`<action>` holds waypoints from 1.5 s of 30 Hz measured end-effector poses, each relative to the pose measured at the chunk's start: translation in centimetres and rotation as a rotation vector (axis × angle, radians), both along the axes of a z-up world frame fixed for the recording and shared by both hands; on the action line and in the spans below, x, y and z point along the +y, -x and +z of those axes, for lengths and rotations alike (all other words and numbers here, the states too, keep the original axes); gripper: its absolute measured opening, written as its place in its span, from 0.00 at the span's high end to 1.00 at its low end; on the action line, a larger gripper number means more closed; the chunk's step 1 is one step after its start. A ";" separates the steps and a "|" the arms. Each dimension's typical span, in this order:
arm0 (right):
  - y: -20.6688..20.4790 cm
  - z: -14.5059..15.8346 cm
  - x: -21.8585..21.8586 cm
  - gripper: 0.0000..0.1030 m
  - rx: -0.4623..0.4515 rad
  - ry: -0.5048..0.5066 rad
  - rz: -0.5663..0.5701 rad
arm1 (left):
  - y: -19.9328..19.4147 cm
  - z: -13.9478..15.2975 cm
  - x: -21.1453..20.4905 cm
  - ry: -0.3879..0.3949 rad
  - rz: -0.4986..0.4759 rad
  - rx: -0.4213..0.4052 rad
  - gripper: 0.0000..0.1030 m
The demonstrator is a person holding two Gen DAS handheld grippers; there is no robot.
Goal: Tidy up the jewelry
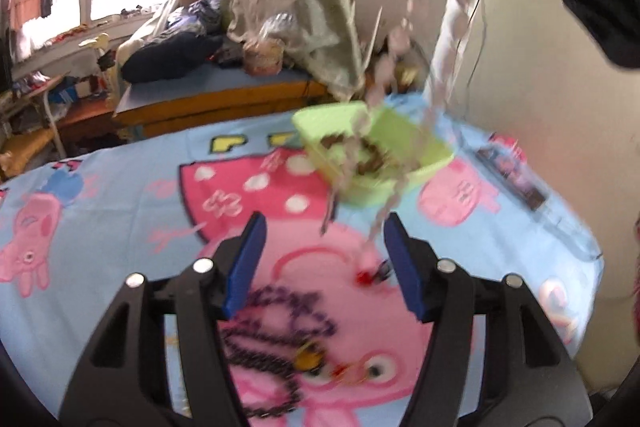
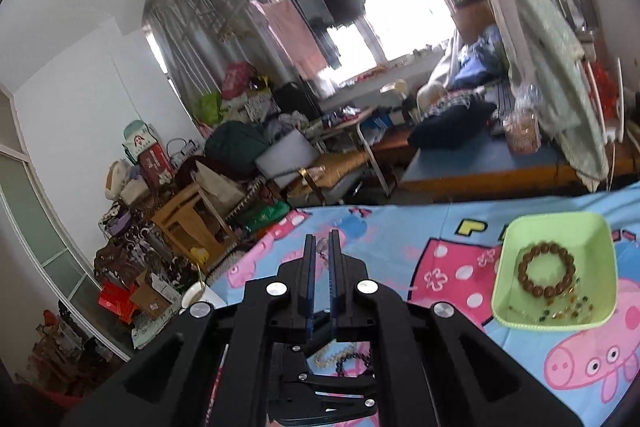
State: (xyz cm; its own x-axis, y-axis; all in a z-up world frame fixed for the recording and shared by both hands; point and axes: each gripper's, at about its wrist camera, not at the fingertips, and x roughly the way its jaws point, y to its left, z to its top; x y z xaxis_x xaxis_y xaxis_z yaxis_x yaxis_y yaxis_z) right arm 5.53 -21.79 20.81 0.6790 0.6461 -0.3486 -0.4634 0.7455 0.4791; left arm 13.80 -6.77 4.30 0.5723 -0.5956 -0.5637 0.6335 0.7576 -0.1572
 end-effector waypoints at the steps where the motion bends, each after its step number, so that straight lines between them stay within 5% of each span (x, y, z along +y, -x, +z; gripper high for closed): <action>1: 0.3 0.4 -0.2 1.00 -0.010 -0.008 -0.002 | 0.1 0.5 -0.2 0.023 -0.013 -0.004 0.57; 2: 0.5 0.7 -0.5 1.00 -0.018 -0.015 -0.003 | 0.2 0.8 -0.3 0.032 -0.021 -0.005 0.63; 4: 1.2 1.4 -1.0 1.00 -0.038 -0.029 -0.008 | 0.2 1.6 -0.6 0.061 -0.060 0.014 0.95; 12: 4.1 1.7 -4.1 1.00 -0.073 -0.058 -0.031 | 3.9 4.2 0.0 0.130 -0.155 0.011 0.95; 20: 5.9 -8.8 -3.8 1.00 0.159 -0.018 0.003 | 9.0 -2.2 1.2 -0.025 -0.218 0.156 0.95; 21: 5.8 -10.4 -3.5 1.00 0.202 -0.022 0.017 | 9.5 -3.0 1.6 -0.041 -0.221 0.175 0.93; 23: 5.4 -14.3 -2.5 1.00 0.304 -0.021 0.030 | 10.3 -4.7 2.4 -0.083 -0.198 0.202 0.65; 24: 5.2 -15.8 -2.1 1.00 0.340 -0.010 0.023 | 10.8 -5.4 3.1 -0.096 -0.170 0.202 0.41; 25: 4.8 -17.7 -1.5 1.00 0.376 0.008 0.014 | 11.0 -5.7 3.7 -0.094 -0.154 0.199 0.37; 28: 4.6 -20.2 -0.6 1.00 0.431 0.034 0.011 | 11.7 -5.8 5.4 -0.095 -0.140 0.202 0.37; 29: 4.7 -20.6 -0.5 0.87 0.442 0.032 0.024 | 11.9 -5.6 5.9 -0.095 -0.133 0.193 0.37; 32: 5.6 -20.1 -0.3 0.72 0.407 0.063 0.074 | 12.7 -4.8 7.4 -0.081 -0.130 0.151 0.37; 41: 10.2 -21.4 5.8 0.46 0.135 0.681 0.211 | 11.7 -5.8 6.6 -0.096 -0.173 0.183 0.37; 45: 8.8 -21.9 5.5 0.44 0.117 0.675 0.167 | 11.4 -7.0 5.1 -0.124 -0.211 0.210 0.45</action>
State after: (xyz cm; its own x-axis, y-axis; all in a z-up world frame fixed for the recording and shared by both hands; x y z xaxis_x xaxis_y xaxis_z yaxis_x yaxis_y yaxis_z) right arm -3.28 -16.31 -1.11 0.5232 0.3556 -0.7745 -0.5716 0.8205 -0.0093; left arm 2.36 -1.66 -2.73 0.3071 -0.6079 -0.7322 0.7424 0.6345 -0.2153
